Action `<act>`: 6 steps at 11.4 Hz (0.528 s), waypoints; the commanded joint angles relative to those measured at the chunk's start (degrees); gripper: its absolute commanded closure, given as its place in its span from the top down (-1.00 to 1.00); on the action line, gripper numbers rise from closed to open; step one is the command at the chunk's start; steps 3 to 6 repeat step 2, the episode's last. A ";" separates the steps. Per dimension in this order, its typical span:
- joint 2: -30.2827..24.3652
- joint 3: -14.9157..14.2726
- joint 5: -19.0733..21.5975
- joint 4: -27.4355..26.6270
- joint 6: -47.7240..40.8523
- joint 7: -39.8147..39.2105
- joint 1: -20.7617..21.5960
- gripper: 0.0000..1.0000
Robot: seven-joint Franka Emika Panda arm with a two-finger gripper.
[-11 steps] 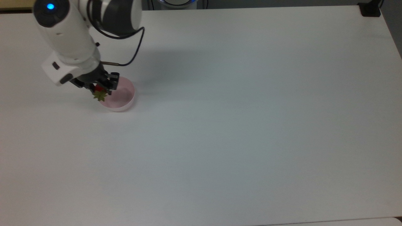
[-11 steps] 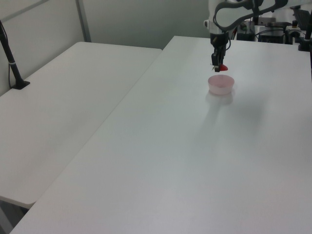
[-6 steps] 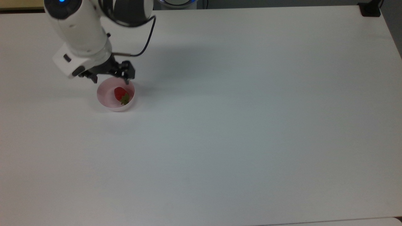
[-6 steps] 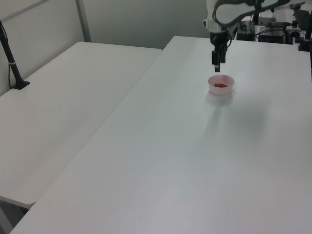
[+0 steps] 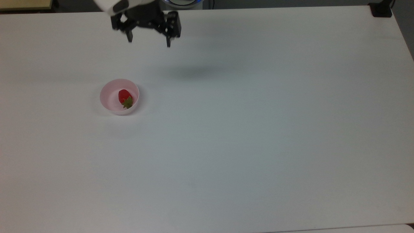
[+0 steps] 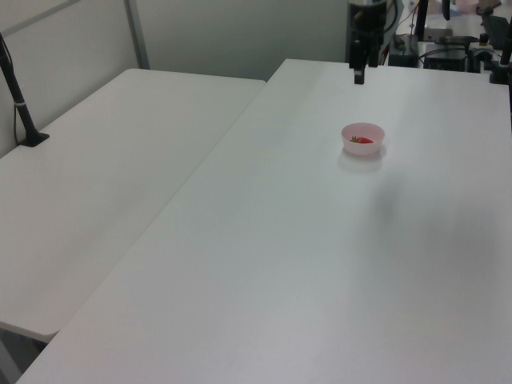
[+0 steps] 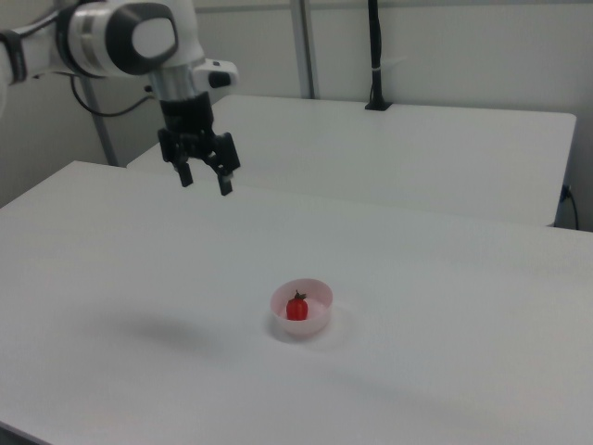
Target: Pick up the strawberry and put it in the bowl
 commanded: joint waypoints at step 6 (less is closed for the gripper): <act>-6.09 -1.17 -2.18 -2.11 -5.50 1.88 2.27 1.00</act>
